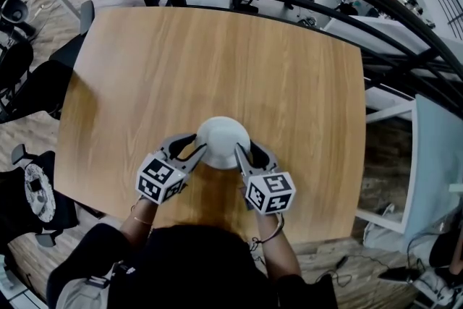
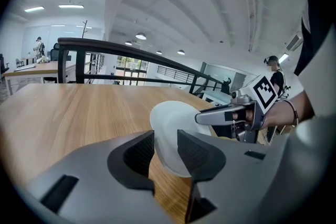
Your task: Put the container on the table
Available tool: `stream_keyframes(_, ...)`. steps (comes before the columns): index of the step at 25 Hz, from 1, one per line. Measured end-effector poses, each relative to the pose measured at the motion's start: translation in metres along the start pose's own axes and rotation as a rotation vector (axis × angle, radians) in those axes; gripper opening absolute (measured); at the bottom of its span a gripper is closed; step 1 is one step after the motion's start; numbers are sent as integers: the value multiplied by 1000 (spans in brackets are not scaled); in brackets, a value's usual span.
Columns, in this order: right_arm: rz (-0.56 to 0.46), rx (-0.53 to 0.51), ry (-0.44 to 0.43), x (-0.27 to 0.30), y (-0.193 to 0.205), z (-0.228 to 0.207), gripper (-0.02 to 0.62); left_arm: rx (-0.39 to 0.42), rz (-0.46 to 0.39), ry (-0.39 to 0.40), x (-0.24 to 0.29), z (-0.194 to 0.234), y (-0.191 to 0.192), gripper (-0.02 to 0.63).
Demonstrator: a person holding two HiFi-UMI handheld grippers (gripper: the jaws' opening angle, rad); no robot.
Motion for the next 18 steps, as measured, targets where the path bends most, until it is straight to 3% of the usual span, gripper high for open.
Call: stream_keyframes(18,104,-51,37,19,20,-9,163,-2,68,-10,18,9,14,127)
Point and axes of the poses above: the fingertips, and each gripper's own axes: x forward along the fingers, z to its left, y out of its underside, the point moved 7 cm from there along -x, backward along the fingers, and after that the axes turned 5 degrees about y, right-handed, at the moved point
